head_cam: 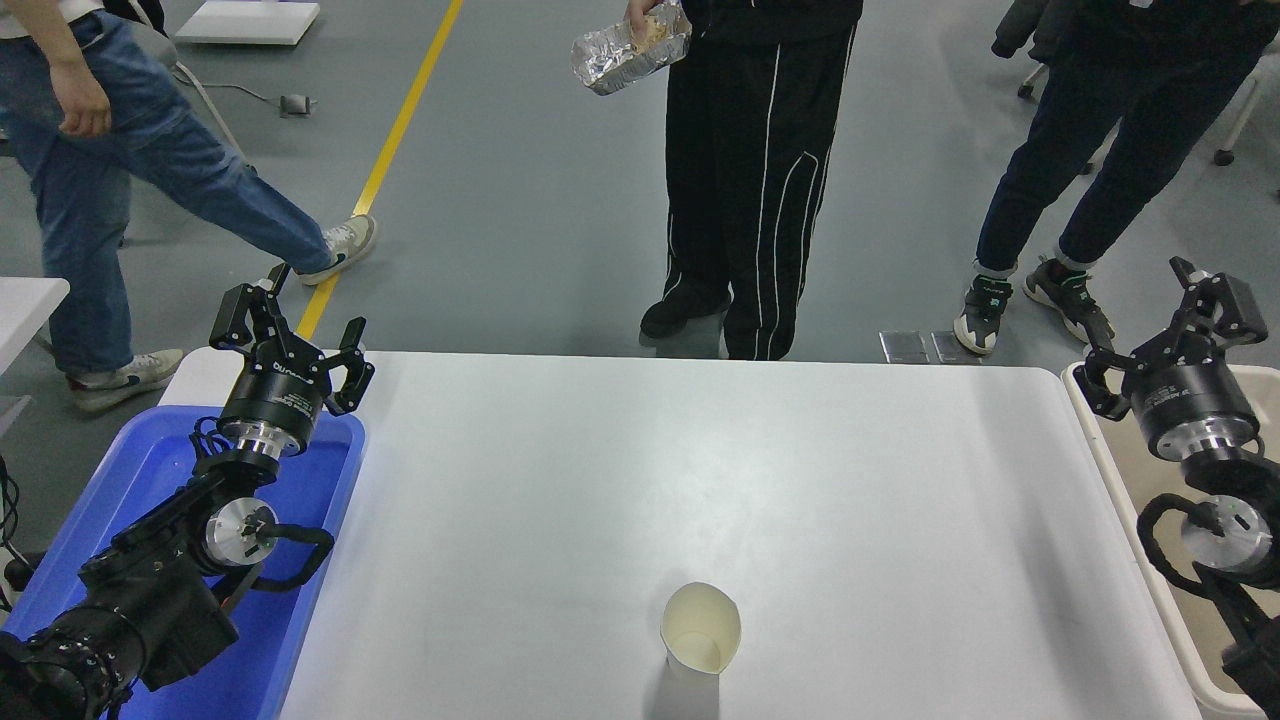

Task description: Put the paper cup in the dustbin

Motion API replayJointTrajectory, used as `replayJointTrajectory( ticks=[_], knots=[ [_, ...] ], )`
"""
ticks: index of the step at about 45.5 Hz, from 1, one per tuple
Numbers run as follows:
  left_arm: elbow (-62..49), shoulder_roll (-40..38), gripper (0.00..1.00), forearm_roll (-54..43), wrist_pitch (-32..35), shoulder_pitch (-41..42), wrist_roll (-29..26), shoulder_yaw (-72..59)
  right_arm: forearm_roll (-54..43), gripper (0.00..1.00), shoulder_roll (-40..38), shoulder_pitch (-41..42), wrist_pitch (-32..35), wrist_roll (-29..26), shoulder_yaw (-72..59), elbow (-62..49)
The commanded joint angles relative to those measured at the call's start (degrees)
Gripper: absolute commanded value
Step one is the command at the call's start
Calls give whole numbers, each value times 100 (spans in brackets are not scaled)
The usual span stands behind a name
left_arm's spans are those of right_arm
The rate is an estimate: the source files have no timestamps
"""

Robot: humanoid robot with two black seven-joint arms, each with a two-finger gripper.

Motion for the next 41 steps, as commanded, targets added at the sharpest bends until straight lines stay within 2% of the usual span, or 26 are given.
replayJointTrajectory(
  ticks=[1, 8, 16, 23, 30, 32, 41],
  knots=[
    [-1, 0, 100, 0, 0, 0, -1, 0, -6, 99, 38, 141, 12, -1, -69, -81],
    [-1, 0, 100, 0, 0, 0, -1, 0, -23, 99, -50, 544, -49, -1, -833, -142],
    [-1, 0, 100, 0, 0, 0, -1, 0, -102, 99, -120, 1361, -85, -36, -2098, -801],
    [-1, 0, 100, 0, 0, 0, -1, 0, -50, 99, -542, 2459, -94, -54, -4319, -1021],
    [-1, 0, 100, 0, 0, 0, -1, 0, -15, 99, -568, 3795, -67, -63, -6913, -1004],
    [-1, 0, 100, 0, 0, 0, -1, 0, -23, 99, -542, 4437, -23, -71, -7985, -978],
    [-1, 0, 100, 0, 0, 0, -1, 0, -94, 99, -112, 5844, 91, -63, -9798, -907]
  ],
)
